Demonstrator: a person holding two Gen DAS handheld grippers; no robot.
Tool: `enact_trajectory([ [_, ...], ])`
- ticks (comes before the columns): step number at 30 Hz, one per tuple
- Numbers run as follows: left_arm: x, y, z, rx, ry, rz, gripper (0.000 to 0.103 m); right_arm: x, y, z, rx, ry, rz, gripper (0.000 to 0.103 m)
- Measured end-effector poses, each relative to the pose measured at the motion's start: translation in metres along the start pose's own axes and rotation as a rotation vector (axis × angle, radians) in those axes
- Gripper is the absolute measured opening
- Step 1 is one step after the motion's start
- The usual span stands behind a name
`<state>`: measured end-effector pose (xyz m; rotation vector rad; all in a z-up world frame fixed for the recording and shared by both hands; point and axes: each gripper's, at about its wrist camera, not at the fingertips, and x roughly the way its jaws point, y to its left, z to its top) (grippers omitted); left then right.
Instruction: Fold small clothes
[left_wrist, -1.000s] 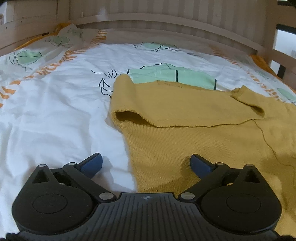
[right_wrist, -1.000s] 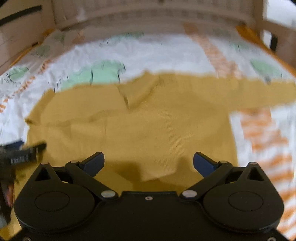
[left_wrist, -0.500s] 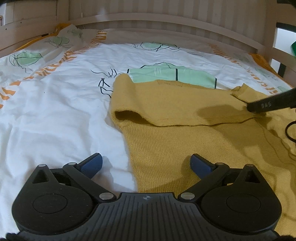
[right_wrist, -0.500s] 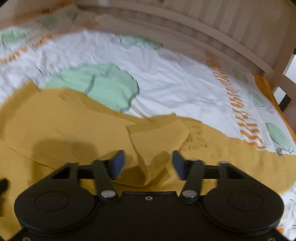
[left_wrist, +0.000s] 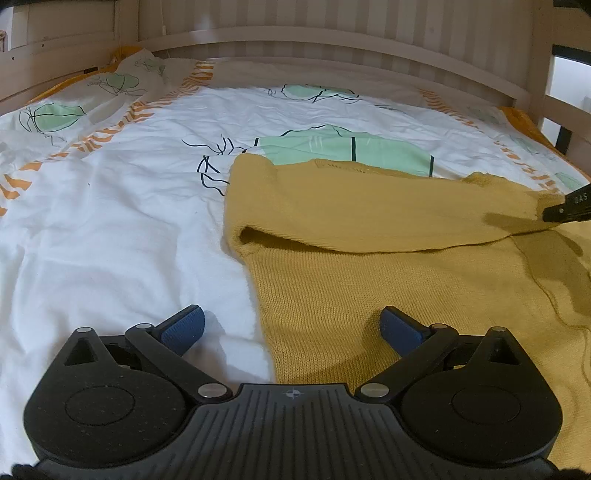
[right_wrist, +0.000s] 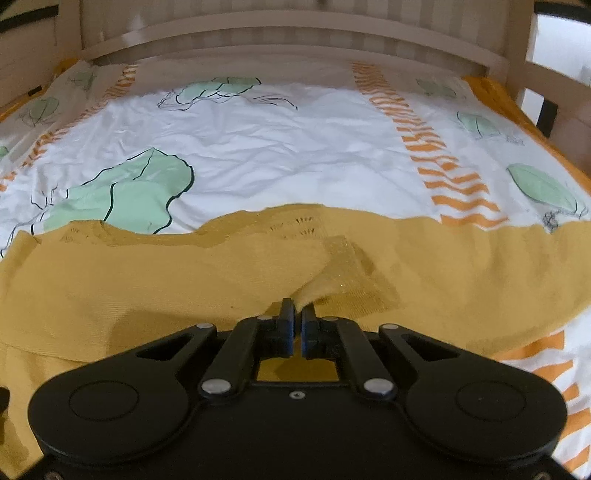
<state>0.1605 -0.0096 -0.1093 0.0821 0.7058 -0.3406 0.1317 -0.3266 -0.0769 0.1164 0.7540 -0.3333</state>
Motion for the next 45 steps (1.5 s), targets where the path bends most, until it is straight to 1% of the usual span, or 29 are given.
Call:
enact_trajectory([
  [3, 0.0, 0.0, 0.0, 0.0, 0.0, 0.0, 0.103, -0.001, -0.006, 0.001, 0.009, -0.019, -0.014, 0.008],
  [6, 0.0, 0.0, 0.0, 0.0, 0.0, 0.0, 0.103, -0.002, -0.017, 0.003, 0.057, -0.046, -0.038, 0.008],
  [8, 0.0, 0.0, 0.0, 0.001, 0.0, 0.0, 0.103, 0.002, -0.028, 0.003, 0.101, -0.02, -0.03, 0.008],
  [11, 0.0, 0.0, 0.0, 0.0, 0.0, -0.001, 0.103, 0.012, -0.036, -0.001, 0.108, 0.035, -0.032, 0.011],
  [12, 0.0, 0.0, 0.0, 0.0, 0.0, -0.001, 0.103, 0.013, -0.039, -0.003, 0.123, 0.052, -0.017, 0.017],
  [13, 0.0, 0.0, 0.0, 0.0, 0.001, 0.0, 0.103, 0.012, -0.043, -0.005, 0.144, 0.045, -0.01, 0.023],
  [14, 0.0, 0.0, 0.0, 0.001, 0.001, 0.0, 0.103, 0.009, -0.046, -0.007, 0.159, 0.037, -0.006, 0.033],
  [15, 0.0, 0.0, 0.0, 0.001, 0.001, -0.001, 0.103, 0.007, -0.051, -0.008, 0.177, 0.033, -0.004, 0.051],
  [16, 0.0, 0.0, 0.0, 0.001, 0.001, -0.001, 0.103, 0.004, -0.056, -0.009, 0.198, 0.025, 0.002, 0.063],
  [17, 0.0, 0.0, 0.0, 0.002, 0.001, 0.001, 0.103, 0.001, -0.06, -0.01, 0.215, 0.013, 0.013, 0.067],
  [18, 0.0, 0.0, 0.0, 0.003, 0.001, 0.001, 0.103, -0.002, -0.064, -0.01, 0.232, -0.003, 0.023, 0.069],
  [21, -0.001, 0.0, 0.0, 0.003, 0.0, 0.001, 0.103, -0.003, -0.067, -0.001, 0.213, -0.026, 0.037, 0.068],
  [25, -0.001, 0.0, 0.0, 0.003, -0.001, 0.001, 0.103, 0.012, -0.061, 0.011, 0.151, -0.04, 0.018, 0.067],
  [27, -0.001, 0.001, 0.0, 0.003, -0.001, 0.0, 0.103, 0.023, -0.058, 0.015, 0.121, -0.028, -0.007, 0.067],
  [28, -0.001, 0.001, 0.0, 0.002, -0.001, 0.0, 0.103, 0.029, -0.056, 0.015, 0.111, -0.02, -0.018, 0.063],
  [29, -0.001, 0.001, 0.0, 0.002, -0.001, 0.0, 0.103, 0.033, -0.055, 0.014, 0.102, -0.01, -0.016, 0.056],
  [30, -0.001, 0.001, 0.0, 0.003, -0.001, 0.0, 0.103, 0.038, -0.054, 0.014, 0.086, 0.012, 0.004, 0.029],
  [31, -0.001, 0.001, 0.0, 0.003, -0.001, 0.0, 0.103, 0.04, -0.052, 0.013, 0.068, 0.022, 0.022, 0.014],
  [33, -0.001, 0.001, 0.0, 0.002, -0.001, 0.0, 0.103, 0.032, -0.049, 0.011, 0.035, -0.022, 0.017, 0.014],
  [35, -0.001, 0.001, 0.0, 0.003, -0.001, 0.0, 0.103, 0.022, -0.054, 0.009, 0.053, -0.078, -0.002, 0.014],
  [36, -0.001, 0.001, 0.0, 0.003, -0.001, 0.0, 0.103, 0.021, -0.058, 0.008, 0.078, -0.087, -0.014, 0.014],
  [37, -0.001, 0.001, 0.0, 0.003, -0.001, 0.0, 0.103, 0.023, -0.064, 0.008, 0.104, -0.075, -0.026, 0.014],
  [38, -0.001, 0.001, 0.0, 0.003, 0.0, 0.0, 0.103, 0.026, -0.068, 0.006, 0.112, -0.054, -0.022, 0.016],
  [39, -0.001, 0.001, 0.0, 0.002, -0.001, -0.001, 0.103, 0.028, -0.072, 0.005, 0.112, -0.035, -0.004, 0.023],
  [41, -0.001, 0.001, 0.001, 0.002, 0.002, 0.0, 0.103, 0.024, -0.083, 0.002, 0.143, -0.038, 0.034, 0.036],
  [42, -0.001, 0.001, 0.002, -0.001, 0.009, -0.002, 0.102, 0.021, -0.091, 0.001, 0.174, -0.047, 0.055, 0.053],
  [43, -0.003, 0.002, 0.005, -0.008, 0.017, -0.002, 0.102, 0.016, -0.102, -0.001, 0.215, -0.061, 0.072, 0.064],
  [44, -0.005, 0.003, 0.007, -0.019, 0.02, 0.0, 0.101, 0.011, -0.111, -0.002, 0.247, -0.07, 0.077, 0.068],
  [45, -0.009, 0.003, 0.011, -0.04, 0.02, 0.005, 0.101, 0.007, -0.123, -0.003, 0.277, -0.08, 0.077, 0.068],
])
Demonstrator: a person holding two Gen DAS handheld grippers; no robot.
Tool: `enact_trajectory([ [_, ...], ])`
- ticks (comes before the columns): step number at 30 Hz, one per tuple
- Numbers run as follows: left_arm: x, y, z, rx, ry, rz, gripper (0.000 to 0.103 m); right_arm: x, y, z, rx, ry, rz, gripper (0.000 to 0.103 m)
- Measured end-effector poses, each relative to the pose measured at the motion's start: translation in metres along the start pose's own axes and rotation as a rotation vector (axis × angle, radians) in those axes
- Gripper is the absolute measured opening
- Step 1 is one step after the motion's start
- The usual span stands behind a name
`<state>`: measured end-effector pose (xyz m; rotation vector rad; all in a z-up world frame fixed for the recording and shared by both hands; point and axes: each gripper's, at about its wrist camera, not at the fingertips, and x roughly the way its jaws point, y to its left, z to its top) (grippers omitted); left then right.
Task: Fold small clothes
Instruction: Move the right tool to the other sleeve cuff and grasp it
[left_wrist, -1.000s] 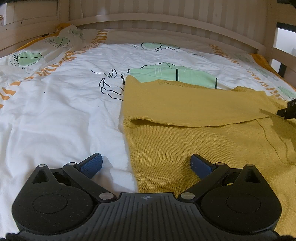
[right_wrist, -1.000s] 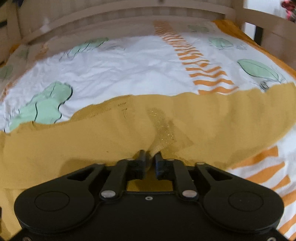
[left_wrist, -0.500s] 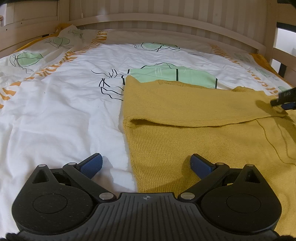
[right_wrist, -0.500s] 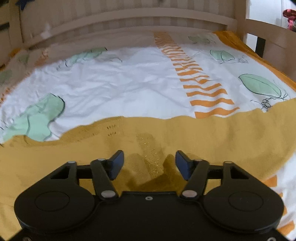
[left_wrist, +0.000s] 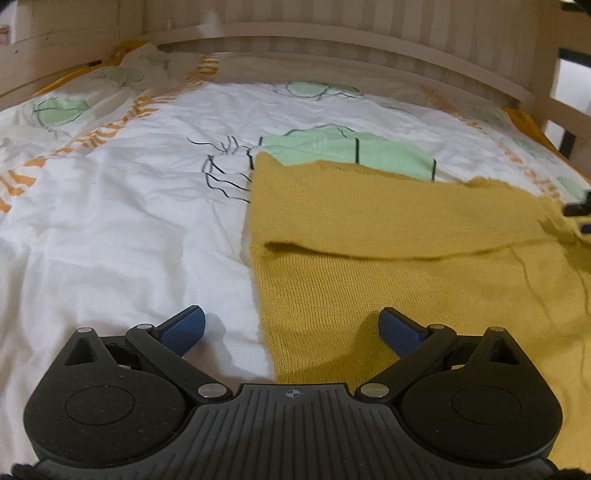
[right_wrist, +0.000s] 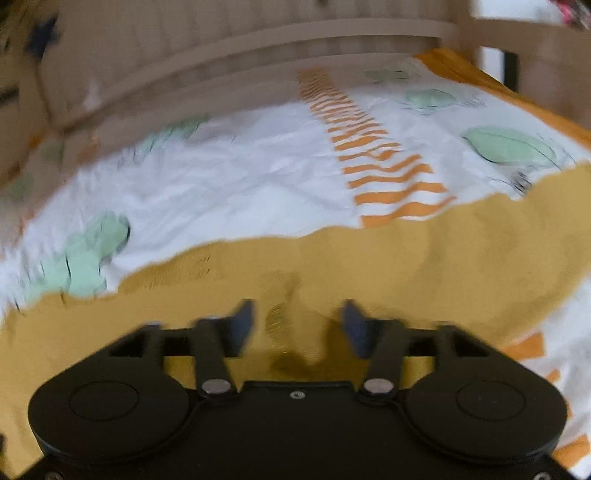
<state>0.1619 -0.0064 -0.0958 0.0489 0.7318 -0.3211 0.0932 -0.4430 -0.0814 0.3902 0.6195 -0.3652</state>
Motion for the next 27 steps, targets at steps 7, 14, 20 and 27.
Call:
enact_trajectory([
  [7, -0.018, -0.023, 0.032, -0.166, -0.05, -0.06, 0.101, -0.017, -0.079, 0.025, 0.104, -0.021, -0.093, 0.069],
  [14, 0.002, -0.098, 0.043, -0.09, -0.044, -0.079, 0.101, -0.022, -0.159, 0.043, 0.15, -0.024, -0.231, 0.073],
  [20, 0.031, -0.136, 0.03, -0.058, 0.004, -0.096, 0.101, -0.015, -0.22, 0.058, 0.213, -0.039, -0.298, 0.073],
  [27, 0.041, -0.15, 0.009, 0.013, -0.016, -0.036, 0.103, 0.01, -0.275, 0.066, 0.366, -0.043, -0.307, 0.074],
])
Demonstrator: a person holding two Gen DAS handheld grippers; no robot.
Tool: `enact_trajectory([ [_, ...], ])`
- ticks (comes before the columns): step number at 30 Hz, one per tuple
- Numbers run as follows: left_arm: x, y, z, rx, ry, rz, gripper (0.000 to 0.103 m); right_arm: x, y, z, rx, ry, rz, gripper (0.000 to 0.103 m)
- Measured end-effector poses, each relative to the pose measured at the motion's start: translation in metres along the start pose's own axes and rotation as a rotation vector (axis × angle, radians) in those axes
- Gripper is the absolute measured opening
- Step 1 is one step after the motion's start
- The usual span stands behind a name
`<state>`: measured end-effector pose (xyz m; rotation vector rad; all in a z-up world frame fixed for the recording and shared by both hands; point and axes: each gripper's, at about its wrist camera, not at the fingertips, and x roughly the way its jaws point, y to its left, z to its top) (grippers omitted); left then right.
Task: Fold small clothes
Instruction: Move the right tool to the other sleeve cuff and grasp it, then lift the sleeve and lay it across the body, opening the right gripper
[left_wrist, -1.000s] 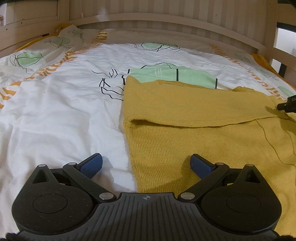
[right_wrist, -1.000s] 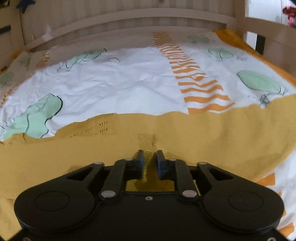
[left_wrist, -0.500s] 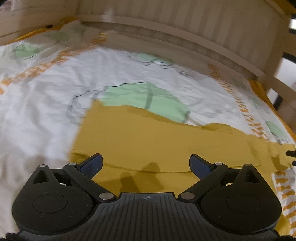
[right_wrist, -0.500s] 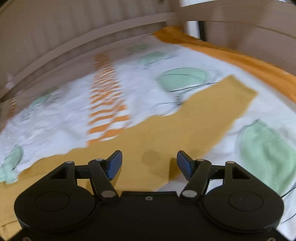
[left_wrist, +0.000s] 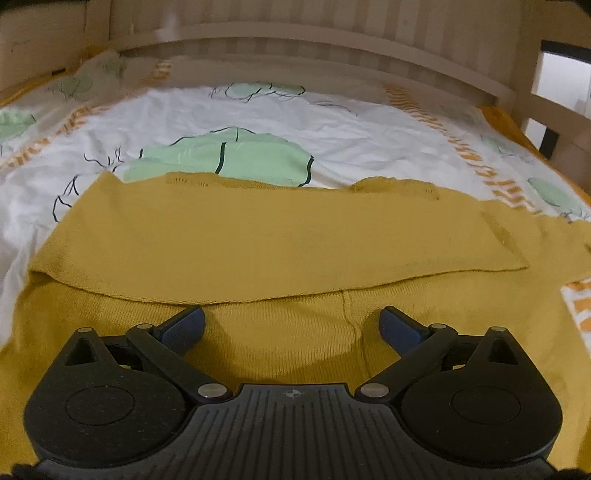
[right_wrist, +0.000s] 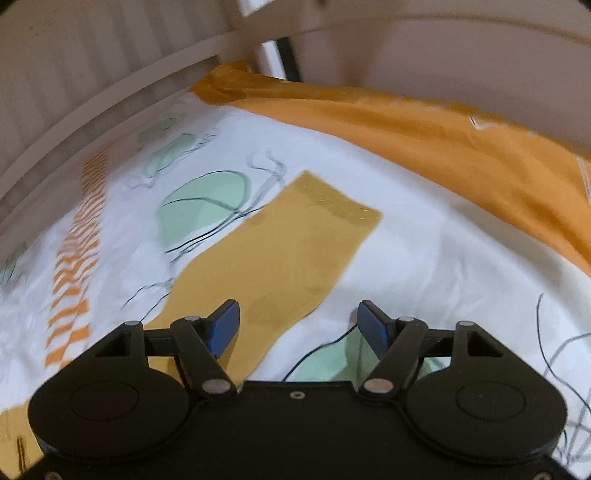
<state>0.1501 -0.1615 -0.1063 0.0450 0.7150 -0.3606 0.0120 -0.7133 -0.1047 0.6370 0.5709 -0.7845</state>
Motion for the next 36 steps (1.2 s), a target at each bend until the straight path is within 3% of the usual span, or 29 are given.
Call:
enact_trajectory([
  [6, 0.0, 0.001, -0.002, -0.006, -0.007, -0.002, 0.103, 0.016, -0.017, 0.008, 0.152, -0.022, 0.073, 0.074],
  [8, 0.001, -0.001, -0.002, -0.002, -0.009, 0.002, 0.103, 0.02, -0.017, 0.011, 0.173, -0.026, 0.079, 0.063],
  [9, 0.001, -0.001, -0.002, 0.0, -0.01, 0.004, 0.103, 0.022, -0.016, 0.011, 0.179, -0.022, 0.066, 0.045],
  [10, 0.001, -0.001, -0.002, 0.0, -0.011, 0.005, 0.103, 0.024, -0.016, 0.011, 0.184, -0.013, 0.055, 0.013],
  [14, 0.003, -0.002, -0.003, -0.001, -0.015, 0.004, 0.103, 0.016, -0.009, 0.011, 0.184, -0.046, 0.056, 0.013],
  [19, 0.004, -0.002, -0.003, -0.001, -0.015, 0.004, 0.103, -0.028, 0.019, 0.02, 0.043, -0.117, 0.106, 0.013],
  [28, 0.003, 0.0, 0.0, -0.007, 0.005, -0.005, 0.103, -0.137, 0.129, 0.022, -0.249, -0.157, 0.333, 0.013],
  [36, -0.014, 0.028, 0.016, -0.038, 0.094, -0.056, 0.101, -0.196, 0.24, -0.03, -0.366, -0.095, 0.566, 0.013],
])
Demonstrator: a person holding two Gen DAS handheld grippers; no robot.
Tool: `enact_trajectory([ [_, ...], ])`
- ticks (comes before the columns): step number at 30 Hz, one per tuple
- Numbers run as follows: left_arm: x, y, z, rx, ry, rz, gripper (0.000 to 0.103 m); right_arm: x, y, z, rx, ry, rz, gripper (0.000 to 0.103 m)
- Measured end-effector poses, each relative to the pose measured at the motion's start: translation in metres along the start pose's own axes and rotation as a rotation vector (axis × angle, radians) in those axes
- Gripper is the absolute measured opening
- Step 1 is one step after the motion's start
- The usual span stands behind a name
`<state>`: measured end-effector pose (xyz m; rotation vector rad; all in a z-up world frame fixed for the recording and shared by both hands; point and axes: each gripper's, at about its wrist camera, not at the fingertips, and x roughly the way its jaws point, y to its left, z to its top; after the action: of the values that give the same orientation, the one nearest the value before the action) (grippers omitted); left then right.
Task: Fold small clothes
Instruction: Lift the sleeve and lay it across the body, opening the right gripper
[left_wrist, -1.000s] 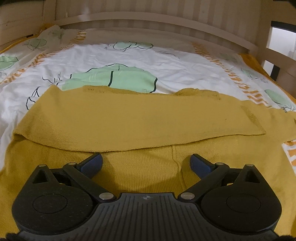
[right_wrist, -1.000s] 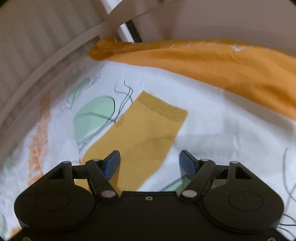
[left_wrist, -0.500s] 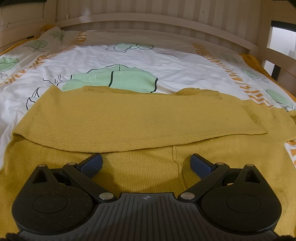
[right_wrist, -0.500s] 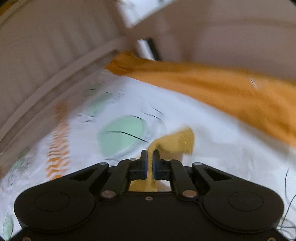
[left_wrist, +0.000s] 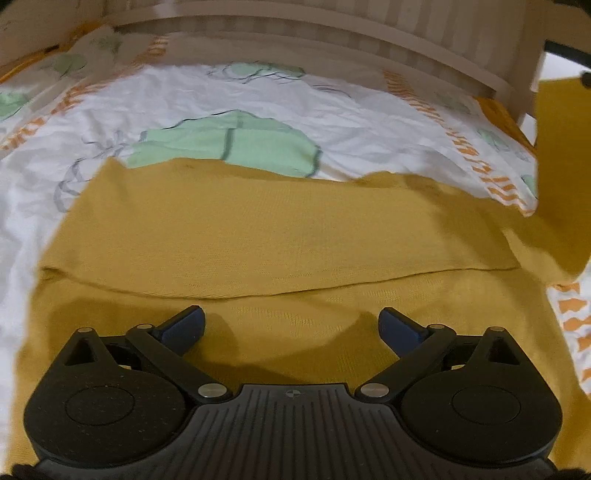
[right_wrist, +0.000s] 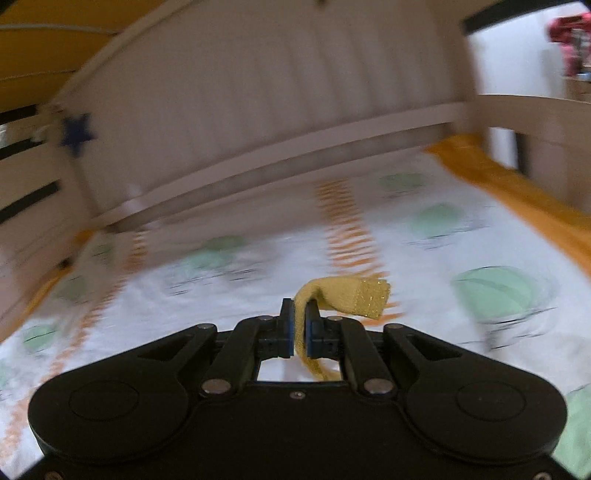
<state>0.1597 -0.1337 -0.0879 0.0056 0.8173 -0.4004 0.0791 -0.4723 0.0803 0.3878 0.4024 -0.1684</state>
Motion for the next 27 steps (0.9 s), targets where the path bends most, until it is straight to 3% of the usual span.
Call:
enact_trajectory([
  [8, -0.04, 0.086, -0.002, -0.169, 0.001, 0.018, 0.101, 0.055, 0.112, -0.071, -0.085, 0.132, 0.176, 0.013],
  [12, -0.057, 0.123, -0.002, -0.201, -0.018, 0.061, 0.101, 0.086, 0.15, -0.123, -0.166, 0.227, 0.179, 0.013],
  [18, -0.07, 0.15, -0.003, -0.215, -0.027, 0.08, 0.101, 0.105, 0.174, -0.188, -0.194, 0.323, 0.138, 0.014],
  [23, -0.071, 0.149, -0.001, -0.188, -0.047, 0.067, 0.101, 0.097, 0.185, -0.215, -0.263, 0.374, 0.139, 0.031],
  [25, -0.073, 0.147, -0.001, -0.183, -0.065, 0.05, 0.101, 0.085, 0.185, -0.216, -0.291, 0.374, 0.185, 0.052],
  [27, -0.072, 0.143, 0.002, -0.171, -0.069, 0.026, 0.101, 0.07, 0.182, -0.212, -0.328, 0.362, 0.211, 0.054],
])
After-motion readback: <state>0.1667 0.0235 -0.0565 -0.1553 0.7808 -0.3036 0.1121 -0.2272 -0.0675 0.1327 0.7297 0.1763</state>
